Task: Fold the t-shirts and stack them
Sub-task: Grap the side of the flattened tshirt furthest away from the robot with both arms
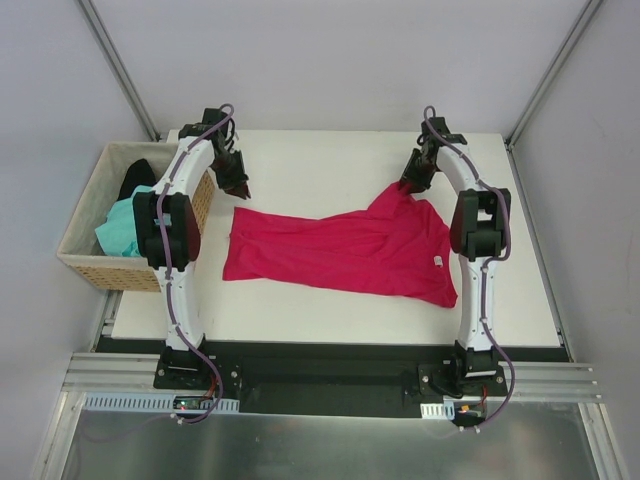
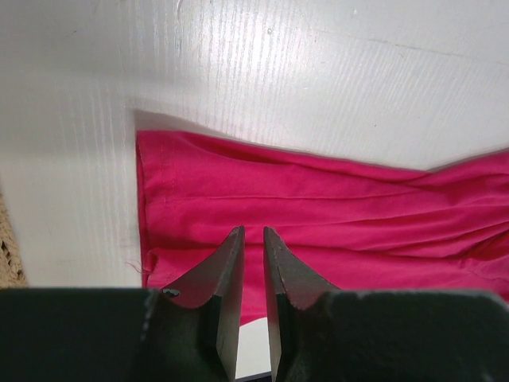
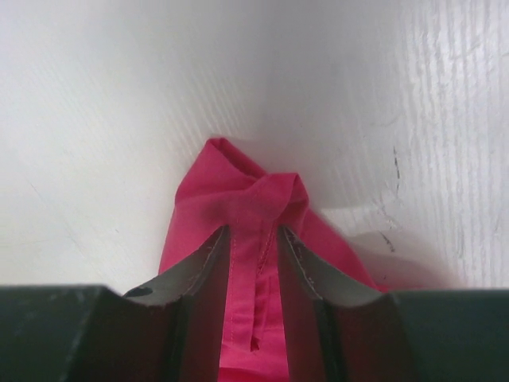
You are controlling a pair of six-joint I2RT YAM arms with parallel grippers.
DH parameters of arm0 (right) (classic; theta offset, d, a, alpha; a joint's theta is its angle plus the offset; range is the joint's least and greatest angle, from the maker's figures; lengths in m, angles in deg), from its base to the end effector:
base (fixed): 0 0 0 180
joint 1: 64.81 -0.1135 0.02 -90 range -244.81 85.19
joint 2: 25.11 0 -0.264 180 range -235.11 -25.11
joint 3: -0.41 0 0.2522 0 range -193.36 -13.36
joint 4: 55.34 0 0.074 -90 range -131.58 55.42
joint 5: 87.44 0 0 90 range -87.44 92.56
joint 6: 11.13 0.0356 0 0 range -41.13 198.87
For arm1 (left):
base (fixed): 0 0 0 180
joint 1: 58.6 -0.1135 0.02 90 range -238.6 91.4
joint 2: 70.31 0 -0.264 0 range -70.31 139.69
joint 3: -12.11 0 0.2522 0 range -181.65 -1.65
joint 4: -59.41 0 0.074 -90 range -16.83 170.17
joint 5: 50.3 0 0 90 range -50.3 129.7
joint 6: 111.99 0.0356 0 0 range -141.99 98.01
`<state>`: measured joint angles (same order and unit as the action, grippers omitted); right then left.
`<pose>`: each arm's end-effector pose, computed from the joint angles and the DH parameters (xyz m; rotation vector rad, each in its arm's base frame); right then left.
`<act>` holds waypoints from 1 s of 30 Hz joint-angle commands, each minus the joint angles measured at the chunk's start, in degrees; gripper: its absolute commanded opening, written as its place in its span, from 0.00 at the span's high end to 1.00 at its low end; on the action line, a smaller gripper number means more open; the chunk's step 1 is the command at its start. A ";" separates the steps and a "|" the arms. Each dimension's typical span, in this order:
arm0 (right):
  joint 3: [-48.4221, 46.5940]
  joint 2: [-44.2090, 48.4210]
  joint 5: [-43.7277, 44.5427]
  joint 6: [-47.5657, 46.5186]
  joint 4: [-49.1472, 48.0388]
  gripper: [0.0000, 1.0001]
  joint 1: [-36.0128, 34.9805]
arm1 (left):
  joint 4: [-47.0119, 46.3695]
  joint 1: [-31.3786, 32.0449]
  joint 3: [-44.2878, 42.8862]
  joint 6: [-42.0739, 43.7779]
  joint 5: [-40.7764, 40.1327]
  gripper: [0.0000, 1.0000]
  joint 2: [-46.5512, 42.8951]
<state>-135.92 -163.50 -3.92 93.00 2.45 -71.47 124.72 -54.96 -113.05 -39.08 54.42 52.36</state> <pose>0.5204 0.0648 0.1852 0.1313 2.6279 0.2743 0.4625 -0.0385 0.2502 -0.2312 2.6762 -0.4579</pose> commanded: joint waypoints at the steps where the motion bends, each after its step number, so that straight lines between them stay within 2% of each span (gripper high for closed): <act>1: -4.78 -1.79 -1.61 0.81 -0.44 0.67 1.03 | 2.68 -0.65 -3.12 0.65 -0.31 0.85 0.46; 13: -6.28 -3.12 -3.27 1.51 -2.90 0.67 1.82 | 4.70 -0.65 -6.11 0.38 -0.57 0.85 1.52; 15: -6.29 -3.29 -3.45 1.69 -3.25 0.72 1.91 | 4.87 -0.65 -6.29 0.38 -0.66 0.85 1.61; 16: -6.28 -3.29 -3.45 1.60 -3.34 0.81 2.00 | 4.88 -0.65 -6.38 0.29 -0.57 0.85 1.69; 19: -6.37 -3.47 -3.19 1.87 -3.78 0.94 2.09 | 5.14 -0.65 -6.38 0.29 -0.75 0.85 1.69; 22: -6.64 -3.47 -2.92 1.95 -3.78 0.99 2.17 | 5.31 -0.65 -6.47 0.21 -0.83 0.85 1.69; 30: -4.44 -0.75 -2.92 1.34 -4.04 0.99 2.17 | 5.31 -0.65 -7.08 -0.14 -0.40 0.85 2.57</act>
<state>-139.79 -166.97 -6.47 94.44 -0.85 -69.63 128.35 -54.96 -117.64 -39.08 54.21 53.96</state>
